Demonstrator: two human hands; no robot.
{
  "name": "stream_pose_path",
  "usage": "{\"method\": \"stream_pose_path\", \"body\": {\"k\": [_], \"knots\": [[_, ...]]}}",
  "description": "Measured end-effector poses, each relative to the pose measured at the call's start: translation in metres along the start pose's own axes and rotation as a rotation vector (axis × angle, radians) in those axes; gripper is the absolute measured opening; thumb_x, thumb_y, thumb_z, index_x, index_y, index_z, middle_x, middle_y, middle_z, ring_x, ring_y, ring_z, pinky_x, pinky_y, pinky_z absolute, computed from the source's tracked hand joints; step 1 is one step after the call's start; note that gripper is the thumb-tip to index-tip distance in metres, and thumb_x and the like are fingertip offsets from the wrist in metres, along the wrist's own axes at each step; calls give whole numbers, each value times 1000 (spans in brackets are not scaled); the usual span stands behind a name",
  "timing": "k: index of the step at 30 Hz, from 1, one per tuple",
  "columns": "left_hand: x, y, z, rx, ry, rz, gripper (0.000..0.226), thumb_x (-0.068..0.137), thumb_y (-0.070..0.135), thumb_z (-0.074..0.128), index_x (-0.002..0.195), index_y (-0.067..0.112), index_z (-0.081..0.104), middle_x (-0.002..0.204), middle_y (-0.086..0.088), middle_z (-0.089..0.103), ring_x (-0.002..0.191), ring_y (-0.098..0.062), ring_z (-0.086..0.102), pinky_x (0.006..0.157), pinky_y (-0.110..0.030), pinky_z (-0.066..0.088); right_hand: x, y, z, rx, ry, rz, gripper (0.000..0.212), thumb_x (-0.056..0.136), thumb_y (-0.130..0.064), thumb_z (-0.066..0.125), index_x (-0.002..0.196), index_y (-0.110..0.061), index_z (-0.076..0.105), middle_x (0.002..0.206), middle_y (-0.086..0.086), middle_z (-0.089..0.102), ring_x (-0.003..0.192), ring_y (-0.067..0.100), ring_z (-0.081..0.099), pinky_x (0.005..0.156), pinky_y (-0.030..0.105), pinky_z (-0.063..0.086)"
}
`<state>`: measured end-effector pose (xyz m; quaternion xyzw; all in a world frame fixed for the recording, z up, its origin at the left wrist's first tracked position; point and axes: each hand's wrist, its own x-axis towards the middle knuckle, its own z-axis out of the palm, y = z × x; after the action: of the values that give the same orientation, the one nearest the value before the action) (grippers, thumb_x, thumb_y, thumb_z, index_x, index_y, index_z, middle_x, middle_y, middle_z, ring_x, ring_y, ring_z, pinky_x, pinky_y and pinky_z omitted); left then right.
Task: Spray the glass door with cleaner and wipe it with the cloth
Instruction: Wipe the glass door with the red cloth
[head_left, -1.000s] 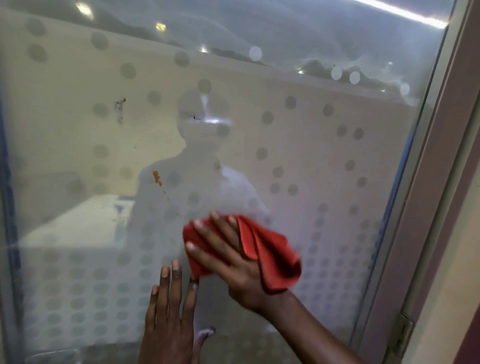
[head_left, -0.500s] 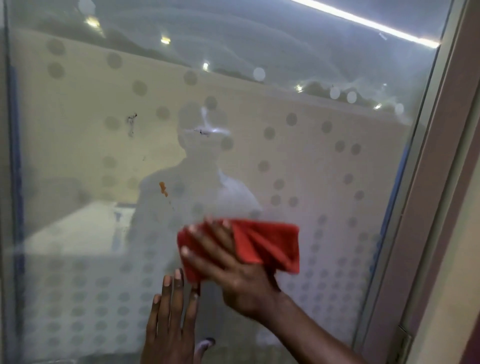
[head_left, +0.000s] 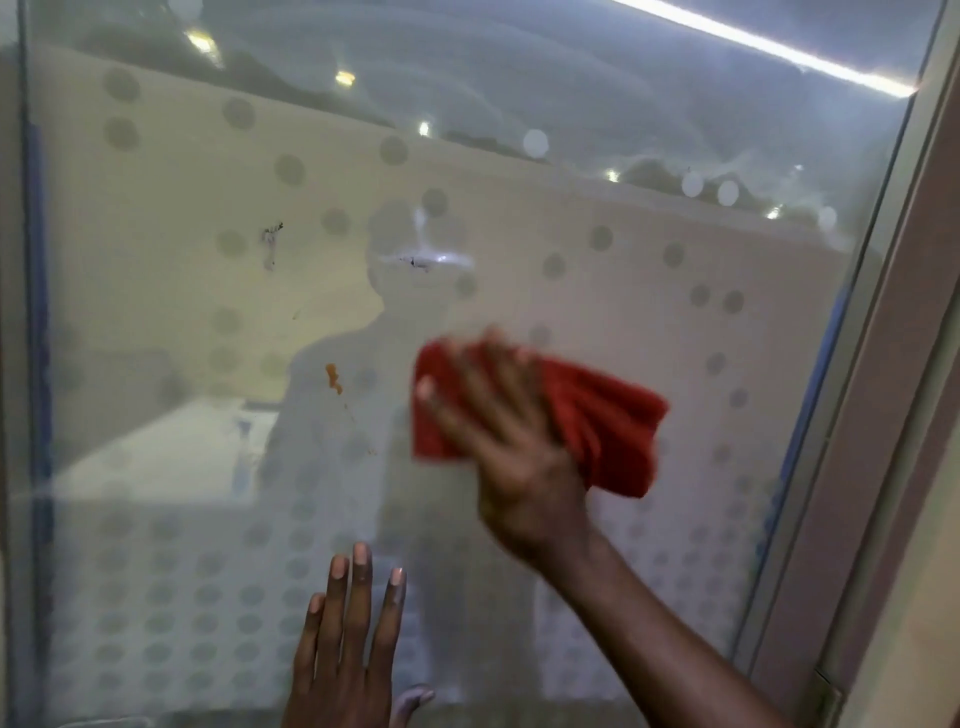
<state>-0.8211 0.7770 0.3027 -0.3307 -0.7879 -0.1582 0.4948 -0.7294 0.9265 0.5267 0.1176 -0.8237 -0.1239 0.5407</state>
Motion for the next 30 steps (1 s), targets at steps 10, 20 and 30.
{"method": "stream_pose_path", "body": {"k": [10,20,30], "knots": [[2,2,-10,-52,-13,-55,66,112,51,11,155,16,47,168,-23,42,160,-36,28,133,-43,15,-3,62,-45,-88,88,107,62,98,13,39,151,-12,60,168,21,43,163,42,30,134,57,25],[6,2,-4,35,78,-76,56,113,43,20,155,16,46,168,-23,41,155,-36,33,133,-43,15,67,30,-24,6,9,-152,65,95,22,51,149,-11,63,168,19,44,163,43,28,134,61,23],[11,3,-8,-3,85,-110,66,111,56,15,158,18,39,172,-19,31,161,-36,26,133,-43,14,88,62,-61,18,313,295,78,80,18,47,150,-14,63,168,15,45,165,38,28,136,56,20]]}}
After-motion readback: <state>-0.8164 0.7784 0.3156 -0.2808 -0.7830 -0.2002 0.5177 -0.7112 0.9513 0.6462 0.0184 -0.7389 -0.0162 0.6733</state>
